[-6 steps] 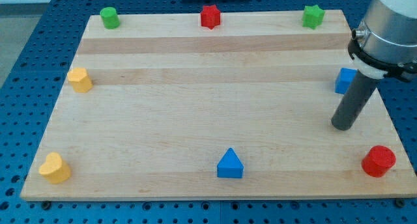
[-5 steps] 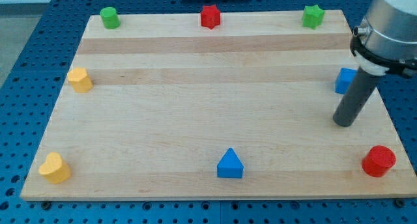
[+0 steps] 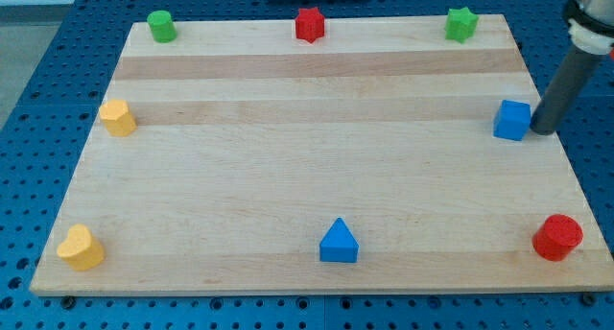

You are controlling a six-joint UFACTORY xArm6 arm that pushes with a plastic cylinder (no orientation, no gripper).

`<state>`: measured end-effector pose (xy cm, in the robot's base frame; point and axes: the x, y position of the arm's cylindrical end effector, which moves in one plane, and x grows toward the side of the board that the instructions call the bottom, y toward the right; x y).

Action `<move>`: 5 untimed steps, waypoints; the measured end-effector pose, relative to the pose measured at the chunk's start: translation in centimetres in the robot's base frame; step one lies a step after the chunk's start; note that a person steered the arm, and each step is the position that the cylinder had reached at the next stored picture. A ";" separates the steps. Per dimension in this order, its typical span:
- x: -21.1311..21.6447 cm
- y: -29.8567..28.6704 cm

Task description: Move the blue cube to the centre of the board

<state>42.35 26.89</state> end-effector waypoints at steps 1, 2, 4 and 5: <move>0.0 -3.9; -0.2 -8.4; -3.9 -15.6; -5.4 -20.1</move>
